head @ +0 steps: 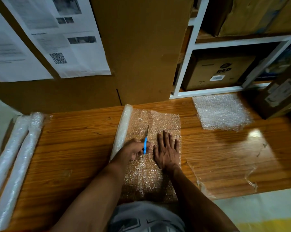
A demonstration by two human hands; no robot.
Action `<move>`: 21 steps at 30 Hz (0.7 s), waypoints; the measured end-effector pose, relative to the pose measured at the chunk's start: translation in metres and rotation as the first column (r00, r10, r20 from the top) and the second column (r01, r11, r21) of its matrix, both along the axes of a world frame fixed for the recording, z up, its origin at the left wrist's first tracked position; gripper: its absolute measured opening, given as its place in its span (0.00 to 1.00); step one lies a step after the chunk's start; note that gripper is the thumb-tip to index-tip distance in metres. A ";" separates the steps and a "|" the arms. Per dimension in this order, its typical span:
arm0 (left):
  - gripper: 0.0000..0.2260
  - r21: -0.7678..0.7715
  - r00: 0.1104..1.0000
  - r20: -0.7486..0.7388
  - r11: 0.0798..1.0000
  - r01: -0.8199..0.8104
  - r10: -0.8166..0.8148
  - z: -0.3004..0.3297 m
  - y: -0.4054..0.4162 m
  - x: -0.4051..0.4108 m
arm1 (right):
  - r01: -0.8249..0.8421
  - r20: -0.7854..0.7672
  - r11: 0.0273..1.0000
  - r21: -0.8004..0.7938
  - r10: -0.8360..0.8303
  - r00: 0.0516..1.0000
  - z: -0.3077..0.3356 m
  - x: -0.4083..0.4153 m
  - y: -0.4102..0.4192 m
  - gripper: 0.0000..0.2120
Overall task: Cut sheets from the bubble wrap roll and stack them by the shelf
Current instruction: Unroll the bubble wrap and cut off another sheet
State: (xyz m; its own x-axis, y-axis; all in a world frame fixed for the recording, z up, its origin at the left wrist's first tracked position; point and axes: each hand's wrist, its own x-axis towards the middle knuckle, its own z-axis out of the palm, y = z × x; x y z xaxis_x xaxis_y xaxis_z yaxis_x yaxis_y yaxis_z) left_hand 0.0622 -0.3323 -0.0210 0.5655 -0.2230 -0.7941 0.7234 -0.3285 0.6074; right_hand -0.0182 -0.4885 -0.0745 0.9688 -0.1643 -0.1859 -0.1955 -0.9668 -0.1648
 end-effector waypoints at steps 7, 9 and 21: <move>0.10 -0.044 0.998 -0.053 0.999 0.030 -0.033 0.007 0.005 0.004 | 0.047 0.133 0.998 -0.044 -0.041 0.990 0.022 0.018 -0.001 0.24; 0.13 -0.051 0.995 -0.070 0.996 0.069 -0.073 0.011 0.005 0.003 | 0.052 0.147 0.999 -0.017 -0.049 0.988 0.023 0.027 -0.003 0.26; 0.17 -0.037 0.976 -0.142 0.986 0.161 -0.165 0.019 -0.006 0.029 | -0.045 0.032 0.999 -0.002 0.045 0.998 -0.002 0.037 -0.017 0.33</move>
State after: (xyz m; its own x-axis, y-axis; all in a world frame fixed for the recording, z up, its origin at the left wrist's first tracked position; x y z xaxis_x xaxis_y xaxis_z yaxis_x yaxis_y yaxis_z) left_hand 0.0917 -0.3383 -0.0019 0.3997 -0.3242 -0.8574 0.7418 -0.4351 0.5103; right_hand 0.0183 -0.5050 -0.0766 0.9806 -0.1209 -0.1545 -0.1468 -0.9747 -0.1686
